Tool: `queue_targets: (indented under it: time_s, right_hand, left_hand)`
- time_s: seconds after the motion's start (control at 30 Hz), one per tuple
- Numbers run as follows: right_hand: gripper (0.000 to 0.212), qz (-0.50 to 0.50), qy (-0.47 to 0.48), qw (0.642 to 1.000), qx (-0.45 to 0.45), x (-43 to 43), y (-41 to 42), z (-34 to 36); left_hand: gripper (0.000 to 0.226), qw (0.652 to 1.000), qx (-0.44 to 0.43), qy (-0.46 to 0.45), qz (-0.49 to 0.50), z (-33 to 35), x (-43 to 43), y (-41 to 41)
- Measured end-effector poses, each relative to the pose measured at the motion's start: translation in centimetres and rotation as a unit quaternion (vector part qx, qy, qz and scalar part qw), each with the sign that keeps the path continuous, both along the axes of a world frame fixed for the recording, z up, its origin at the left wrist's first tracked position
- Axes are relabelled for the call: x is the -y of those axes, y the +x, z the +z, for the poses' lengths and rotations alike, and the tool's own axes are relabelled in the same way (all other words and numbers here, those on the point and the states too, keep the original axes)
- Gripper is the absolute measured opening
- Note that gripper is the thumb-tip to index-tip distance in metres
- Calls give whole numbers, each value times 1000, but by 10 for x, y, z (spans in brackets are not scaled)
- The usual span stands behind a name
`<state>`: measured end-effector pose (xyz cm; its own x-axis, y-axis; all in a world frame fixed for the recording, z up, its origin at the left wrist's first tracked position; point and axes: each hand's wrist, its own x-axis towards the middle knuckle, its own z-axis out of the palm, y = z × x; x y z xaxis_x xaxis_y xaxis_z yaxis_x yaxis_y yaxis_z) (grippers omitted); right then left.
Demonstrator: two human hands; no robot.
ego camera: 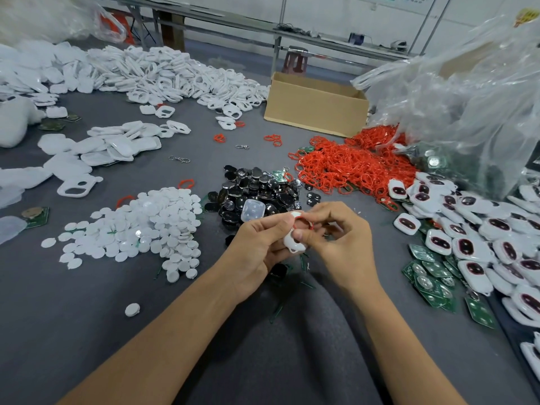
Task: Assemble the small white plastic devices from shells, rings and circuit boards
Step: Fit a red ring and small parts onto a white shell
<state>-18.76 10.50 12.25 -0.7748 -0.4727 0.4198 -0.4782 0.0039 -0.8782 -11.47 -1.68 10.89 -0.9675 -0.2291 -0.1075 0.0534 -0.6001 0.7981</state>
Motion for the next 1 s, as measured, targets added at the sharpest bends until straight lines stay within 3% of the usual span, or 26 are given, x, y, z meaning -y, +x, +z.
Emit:
queue_targets:
  time_s: [0.3, 0.57, 0.73, 1.0]
  right_hand:
    - [29, 13, -29, 998, 63, 1, 3, 2]
    - [30, 3, -24, 1000, 13, 3, 6, 0]
    - [28, 0, -37, 999, 21, 4, 7, -4]
    - [14, -50, -15, 991, -122, 9, 10, -14]
  left_hand:
    - [34, 997, 2, -70, 13, -1, -2, 3]
    - [33, 999, 15, -23, 26, 2, 2, 4]
    - [24, 996, 28, -60, 59, 4, -2, 4]
    - [20, 982, 41, -132, 127, 9, -9, 6]
